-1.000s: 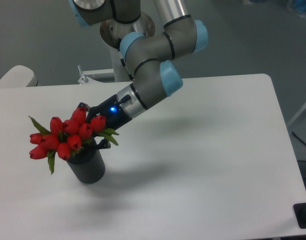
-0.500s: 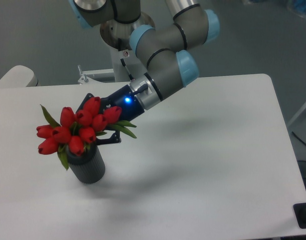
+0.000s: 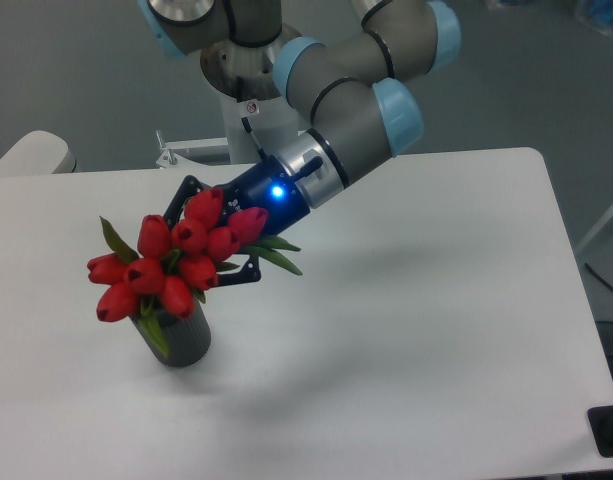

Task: Pick up the flowers from the vase
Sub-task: 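Lift the gripped tulips upward out of the grey vase, then carry the tulip bouquet away from the vase and hold it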

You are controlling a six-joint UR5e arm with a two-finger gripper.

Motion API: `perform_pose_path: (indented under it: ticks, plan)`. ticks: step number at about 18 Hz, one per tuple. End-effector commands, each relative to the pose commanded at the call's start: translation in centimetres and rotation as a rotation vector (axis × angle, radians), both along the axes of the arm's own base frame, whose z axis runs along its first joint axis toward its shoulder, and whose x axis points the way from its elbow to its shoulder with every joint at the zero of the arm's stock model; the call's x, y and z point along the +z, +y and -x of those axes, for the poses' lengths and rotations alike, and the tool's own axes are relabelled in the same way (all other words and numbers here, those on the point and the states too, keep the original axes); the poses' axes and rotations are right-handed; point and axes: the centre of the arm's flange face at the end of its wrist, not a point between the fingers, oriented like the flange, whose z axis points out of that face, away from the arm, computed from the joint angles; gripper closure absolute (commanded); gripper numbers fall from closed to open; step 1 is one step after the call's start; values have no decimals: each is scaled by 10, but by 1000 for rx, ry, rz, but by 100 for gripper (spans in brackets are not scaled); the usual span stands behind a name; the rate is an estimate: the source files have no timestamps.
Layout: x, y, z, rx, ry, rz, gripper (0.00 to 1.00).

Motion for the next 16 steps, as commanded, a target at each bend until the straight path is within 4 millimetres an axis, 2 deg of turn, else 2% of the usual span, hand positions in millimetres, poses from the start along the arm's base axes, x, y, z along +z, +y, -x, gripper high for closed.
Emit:
perform_pose_path:
  ticks: [5, 8, 11, 16]
  plan:
    - [13, -10, 19, 23, -19, -46, 100]
    - [17, -9, 30, 22, 73, -98, 100]
    - [17, -14, 64, 54, 132, -117, 100]
    - [13, -15, 90, 110, 321, 5, 100]
